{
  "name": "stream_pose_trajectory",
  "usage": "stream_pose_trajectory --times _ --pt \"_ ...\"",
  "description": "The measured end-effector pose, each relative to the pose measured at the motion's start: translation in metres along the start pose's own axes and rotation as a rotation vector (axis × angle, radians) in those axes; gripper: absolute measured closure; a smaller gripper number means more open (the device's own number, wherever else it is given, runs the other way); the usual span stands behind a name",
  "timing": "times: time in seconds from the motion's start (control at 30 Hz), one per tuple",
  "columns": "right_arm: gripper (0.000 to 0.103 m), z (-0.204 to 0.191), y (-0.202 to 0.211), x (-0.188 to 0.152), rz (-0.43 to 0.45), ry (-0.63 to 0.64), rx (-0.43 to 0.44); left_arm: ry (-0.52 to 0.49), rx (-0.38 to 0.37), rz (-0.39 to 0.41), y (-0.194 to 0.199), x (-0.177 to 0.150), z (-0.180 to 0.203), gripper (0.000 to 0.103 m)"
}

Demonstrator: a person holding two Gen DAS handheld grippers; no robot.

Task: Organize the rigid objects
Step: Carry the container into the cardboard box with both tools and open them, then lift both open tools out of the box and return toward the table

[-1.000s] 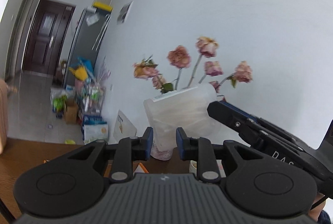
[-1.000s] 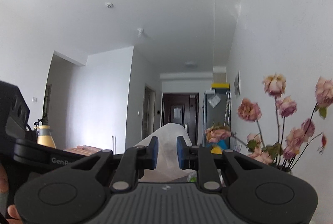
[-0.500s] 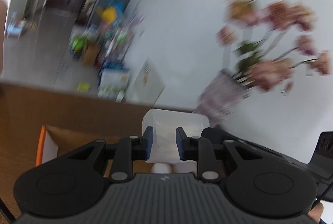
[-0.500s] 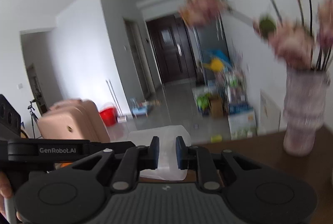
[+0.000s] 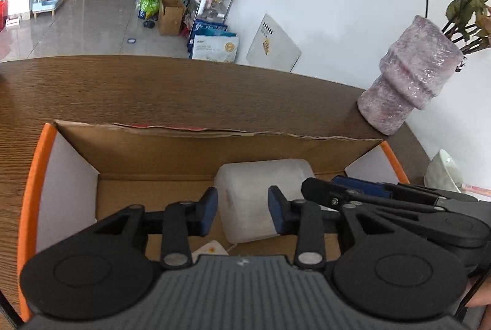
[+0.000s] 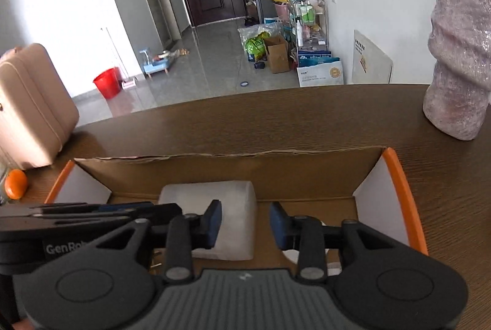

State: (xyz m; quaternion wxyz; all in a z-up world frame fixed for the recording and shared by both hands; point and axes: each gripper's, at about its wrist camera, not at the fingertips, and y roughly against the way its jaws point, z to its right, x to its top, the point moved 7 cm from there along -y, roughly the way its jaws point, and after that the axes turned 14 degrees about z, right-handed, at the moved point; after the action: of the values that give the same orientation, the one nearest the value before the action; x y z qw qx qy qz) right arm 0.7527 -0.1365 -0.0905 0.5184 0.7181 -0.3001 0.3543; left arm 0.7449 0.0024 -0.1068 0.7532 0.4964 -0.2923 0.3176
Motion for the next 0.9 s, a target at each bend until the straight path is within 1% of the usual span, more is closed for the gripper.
stream_pose_trajectory --times 0.1,0.13,0.17,0.3,0.4,0.57,0.63,0.7,0.73,0.77,0.8,0.83,0.9 --pt "0.065 0.0 0.003 0.005 -0.018 0.005 -0.01 -0.024 0.022 -0.002 0.003 0.01 0.012 0.065" --pt "0.065 0.005 -0.002 0.015 -0.022 0.013 -0.011 -0.031 0.026 0.001 0.008 0.012 0.013 0.065" --pt "0.065 0.005 0.001 0.017 -0.02 0.022 -0.013 -0.036 0.028 0.003 0.012 0.015 0.015 0.065" --pt "0.065 0.008 0.025 0.031 -0.009 0.037 -0.018 -0.072 0.053 0.017 0.039 0.029 0.027 0.065" --pt "0.065 0.009 0.053 0.045 0.014 0.044 -0.023 -0.101 0.068 0.054 0.071 0.043 0.038 0.065" --pt "0.065 0.003 0.12 0.074 0.088 0.059 -0.028 -0.14 0.071 0.132 0.14 0.065 0.065 0.065" --pt "0.063 -0.002 0.151 0.086 0.126 0.064 -0.027 -0.167 0.073 0.167 0.169 0.071 0.078 0.065" --pt "0.057 -0.008 0.183 0.097 0.165 0.072 -0.021 -0.19 0.078 0.204 0.2 0.075 0.091 0.065" --pt "0.057 -0.012 0.199 0.101 0.185 0.08 -0.021 -0.198 0.08 0.222 0.214 0.077 0.098 0.065" --pt "0.056 -0.016 0.214 0.105 0.205 0.089 -0.021 -0.211 0.081 0.241 0.23 0.08 0.105 0.064" --pt "0.056 -0.019 0.229 0.108 0.223 0.094 -0.021 -0.22 0.08 0.263 0.245 0.081 0.111 0.06" --pt "0.056 -0.023 0.244 0.111 0.24 0.095 -0.016 -0.225 0.076 0.285 0.259 0.082 0.115 0.054" --pt "0.051 -0.029 0.272 0.113 0.28 0.092 -0.003 -0.235 0.071 0.328 0.284 0.079 0.125 0.051"
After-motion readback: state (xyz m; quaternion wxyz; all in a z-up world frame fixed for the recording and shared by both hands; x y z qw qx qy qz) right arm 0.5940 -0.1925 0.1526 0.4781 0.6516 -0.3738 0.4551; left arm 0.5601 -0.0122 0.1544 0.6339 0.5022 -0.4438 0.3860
